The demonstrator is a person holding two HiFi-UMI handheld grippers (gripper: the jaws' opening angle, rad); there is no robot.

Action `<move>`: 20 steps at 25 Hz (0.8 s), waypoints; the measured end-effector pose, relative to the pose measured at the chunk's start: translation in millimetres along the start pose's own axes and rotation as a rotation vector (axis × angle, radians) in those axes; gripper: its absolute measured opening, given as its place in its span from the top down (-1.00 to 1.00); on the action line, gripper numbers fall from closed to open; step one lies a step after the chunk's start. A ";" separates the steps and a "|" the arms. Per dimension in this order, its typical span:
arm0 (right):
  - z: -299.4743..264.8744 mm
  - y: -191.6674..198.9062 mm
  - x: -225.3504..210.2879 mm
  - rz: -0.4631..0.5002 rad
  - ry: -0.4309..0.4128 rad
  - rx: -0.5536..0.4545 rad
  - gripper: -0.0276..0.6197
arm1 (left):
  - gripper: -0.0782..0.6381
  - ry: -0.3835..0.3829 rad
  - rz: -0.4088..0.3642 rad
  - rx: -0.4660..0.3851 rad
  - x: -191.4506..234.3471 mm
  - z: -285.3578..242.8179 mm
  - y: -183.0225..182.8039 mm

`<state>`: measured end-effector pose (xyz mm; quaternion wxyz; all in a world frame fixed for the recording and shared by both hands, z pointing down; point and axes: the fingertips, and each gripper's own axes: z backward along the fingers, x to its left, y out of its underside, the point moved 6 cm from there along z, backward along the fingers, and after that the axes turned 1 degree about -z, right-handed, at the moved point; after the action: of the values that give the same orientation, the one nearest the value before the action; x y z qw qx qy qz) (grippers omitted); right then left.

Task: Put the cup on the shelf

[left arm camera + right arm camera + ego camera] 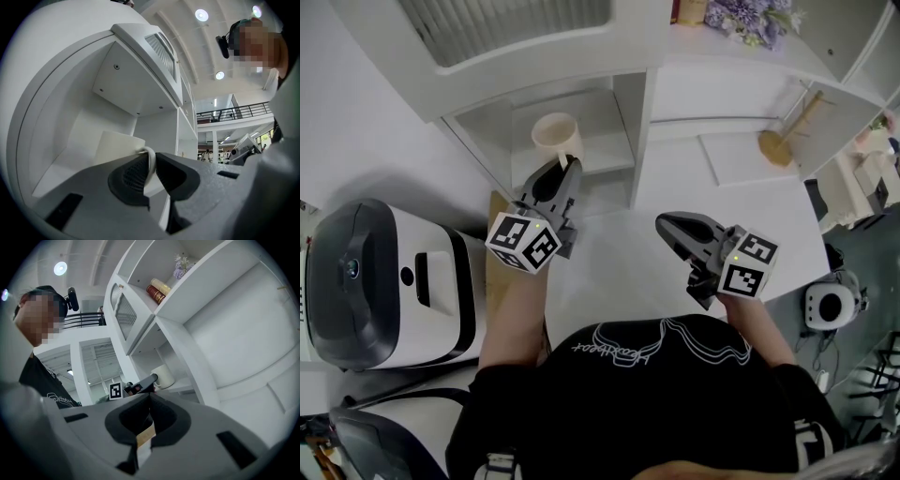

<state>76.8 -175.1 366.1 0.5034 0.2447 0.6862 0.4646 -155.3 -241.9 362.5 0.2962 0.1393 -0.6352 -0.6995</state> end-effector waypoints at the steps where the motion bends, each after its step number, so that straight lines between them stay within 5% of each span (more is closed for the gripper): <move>1: -0.7 0.5 -0.6 -0.001 0.000 0.001 0.90 | 0.67 0.003 0.002 0.003 0.9 -0.6 0.6; 9: -5.1 2.9 -0.7 -0.003 -0.005 0.004 0.89 | 0.67 0.019 0.017 -0.001 3.7 -1.1 3.1; 15: -8.3 4.5 -1.9 -0.008 -0.009 0.011 0.90 | 0.66 -0.006 -0.128 0.032 2.4 0.2 0.3; 20: -11.2 7.3 -0.5 -0.007 -0.012 0.019 0.90 | 0.60 -0.038 -0.163 0.035 4.1 5.2 2.7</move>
<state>65.7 -176.6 373.4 0.5069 0.2499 0.6883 0.4547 -160.8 -240.1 366.7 0.2238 0.1826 -0.6392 -0.7127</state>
